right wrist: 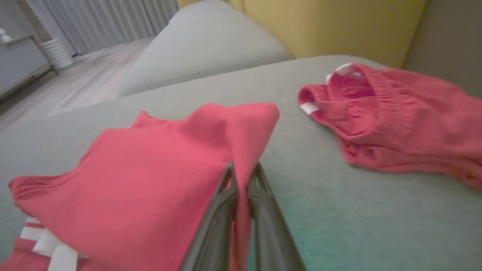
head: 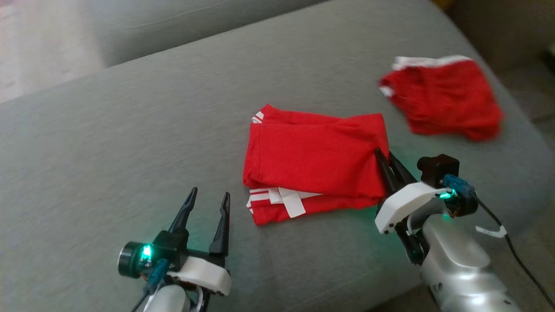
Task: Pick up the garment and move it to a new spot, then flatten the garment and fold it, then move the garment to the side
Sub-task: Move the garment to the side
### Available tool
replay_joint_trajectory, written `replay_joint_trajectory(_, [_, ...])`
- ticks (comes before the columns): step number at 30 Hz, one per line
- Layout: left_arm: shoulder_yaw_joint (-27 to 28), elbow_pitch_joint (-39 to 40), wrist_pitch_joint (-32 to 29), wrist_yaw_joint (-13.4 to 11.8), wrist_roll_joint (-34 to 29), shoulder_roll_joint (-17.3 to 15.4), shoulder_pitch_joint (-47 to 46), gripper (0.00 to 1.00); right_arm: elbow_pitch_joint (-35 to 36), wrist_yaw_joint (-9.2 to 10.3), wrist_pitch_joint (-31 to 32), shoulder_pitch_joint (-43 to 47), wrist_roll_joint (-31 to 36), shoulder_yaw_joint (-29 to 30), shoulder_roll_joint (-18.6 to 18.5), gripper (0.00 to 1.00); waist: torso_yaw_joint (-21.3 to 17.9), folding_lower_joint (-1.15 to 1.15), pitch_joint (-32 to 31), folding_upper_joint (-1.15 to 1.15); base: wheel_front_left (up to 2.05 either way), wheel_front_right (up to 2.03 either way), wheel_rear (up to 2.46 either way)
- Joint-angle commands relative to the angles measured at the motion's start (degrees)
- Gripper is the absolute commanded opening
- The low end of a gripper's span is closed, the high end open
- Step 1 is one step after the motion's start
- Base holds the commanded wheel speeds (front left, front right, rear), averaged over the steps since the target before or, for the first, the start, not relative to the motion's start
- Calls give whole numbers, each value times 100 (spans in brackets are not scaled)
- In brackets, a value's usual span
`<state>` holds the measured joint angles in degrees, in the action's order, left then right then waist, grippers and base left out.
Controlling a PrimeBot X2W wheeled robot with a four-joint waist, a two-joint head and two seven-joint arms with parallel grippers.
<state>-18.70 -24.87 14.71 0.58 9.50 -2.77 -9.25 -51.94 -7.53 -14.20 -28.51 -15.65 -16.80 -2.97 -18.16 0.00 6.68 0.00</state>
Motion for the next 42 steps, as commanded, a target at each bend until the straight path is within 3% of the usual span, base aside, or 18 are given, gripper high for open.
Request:
replay_joint_trajectory(1, [139, 129, 29, 27, -3, -11, -203, 100, 206, 4, -79, -13, -23, -96, 9, 0, -775, 0, 148, 0, 0, 0, 0])
replay_joint_trajectory(6, [87, 67, 29, 70, -34, -11, -281, 100, 324, 4, -79, -61, 157, 19, 9, 0, -980, 0, 299, 0, 0, 0, 0])
replay_joint_trajectory(13, [-14, -42, 29, 154, -150, -10, -321, 100, 318, 4, -79, -782, 847, 400, -85, 0, -800, 0, 514, 0, 0, 0, 0])
replay_joint_trajectory(24, [142, -125, 29, 248, -405, -12, -393, 100, -462, 4, 256, -2261, 2513, 1555, -1590, 1, -37, 0, 861, 0, 0, 0, 0])
replay_joint_trajectory(25, [174, -127, 29, 254, -427, -13, -392, 100, -525, 4, 346, -2315, 2707, 1668, -1689, 95, 0, 0, 880, 0, 0, 0, 0])
replay_joint_trajectory(26, [199, -128, 29, 261, -450, -13, -391, 100, -569, 4, 424, -2364, 2834, 1887, -1764, 100, 39, 0, 903, 0, 0, 0, 0])
replay_joint_trajectory(29, [270, -123, 29, 271, -500, -13, -390, 100, -465, 4, 481, -2397, 3341, 2635, -1887, 100, 150, 0, 933, 0, 0, 0, 0])
replay_joint_trajectory(33, [351, -84, 29, 240, -525, -13, -387, 100, -239, 4, 328, -2276, 3804, 3252, -1633, 100, 264, 0, 893, 0, 0, 0, 0])
replay_joint_trajectory(38, [538, 20, 29, 101, -512, -12, -272, 100, -35, 4, -20, -2026, 3998, 3557, -795, 100, 441, 0, 674, 0, 0, 0, 0])
replay_joint_trajectory(42, [634, 158, 29, -20, -589, -12, -153, 100, 173, 4, -74, -1613, 3859, 3270, -275, 100, 672, 0, 469, 0, 0, 0, 0])
